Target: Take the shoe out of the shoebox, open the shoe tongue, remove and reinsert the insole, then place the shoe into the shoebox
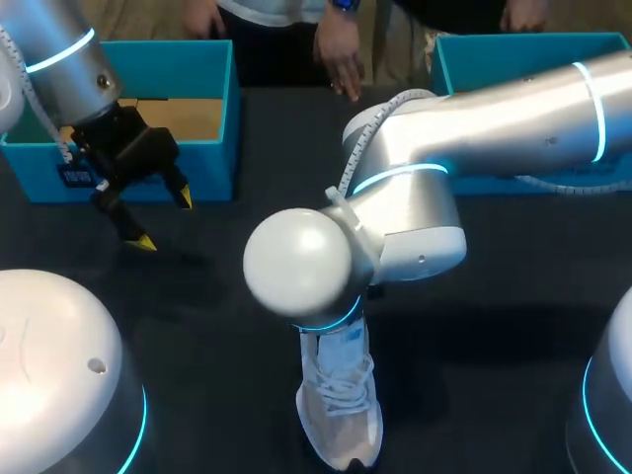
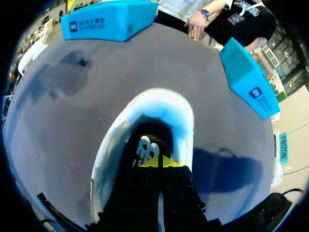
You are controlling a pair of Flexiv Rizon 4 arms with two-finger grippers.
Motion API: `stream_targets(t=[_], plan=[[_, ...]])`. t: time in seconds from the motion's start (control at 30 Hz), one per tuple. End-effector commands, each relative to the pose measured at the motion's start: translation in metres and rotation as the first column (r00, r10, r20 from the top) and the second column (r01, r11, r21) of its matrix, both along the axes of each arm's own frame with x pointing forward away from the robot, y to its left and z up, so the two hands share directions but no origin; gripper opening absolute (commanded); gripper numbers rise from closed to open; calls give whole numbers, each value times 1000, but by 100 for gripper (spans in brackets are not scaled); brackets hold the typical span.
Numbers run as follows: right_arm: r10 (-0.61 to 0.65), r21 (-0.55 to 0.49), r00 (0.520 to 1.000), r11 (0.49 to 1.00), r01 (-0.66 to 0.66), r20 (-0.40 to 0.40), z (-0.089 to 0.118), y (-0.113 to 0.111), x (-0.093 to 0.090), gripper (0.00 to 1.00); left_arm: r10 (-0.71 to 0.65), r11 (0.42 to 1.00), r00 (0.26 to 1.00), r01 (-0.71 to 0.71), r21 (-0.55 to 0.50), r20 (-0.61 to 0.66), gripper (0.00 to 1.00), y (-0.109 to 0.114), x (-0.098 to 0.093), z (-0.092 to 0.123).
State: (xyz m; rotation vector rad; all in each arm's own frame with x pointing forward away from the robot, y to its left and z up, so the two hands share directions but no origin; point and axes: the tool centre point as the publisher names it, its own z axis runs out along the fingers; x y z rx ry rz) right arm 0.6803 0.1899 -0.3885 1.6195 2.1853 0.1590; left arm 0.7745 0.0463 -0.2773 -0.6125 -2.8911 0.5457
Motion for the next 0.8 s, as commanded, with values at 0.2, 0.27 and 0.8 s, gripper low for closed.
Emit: stream_targets(t=[0.2,0.27,0.8], plan=[[-177,23,984,984,177,19,-33,12,-10,0,0,1000,1000,0,3,1,100,0,0,0],[-168,42,986,985,167,21,-32,13,-13,0,0,1000,1000,0,3,1,100,0,0,0],[-65,136,996,989,57,54,3,16,6,0,0,1000,1000,0,3,1,100,0,0,0]])
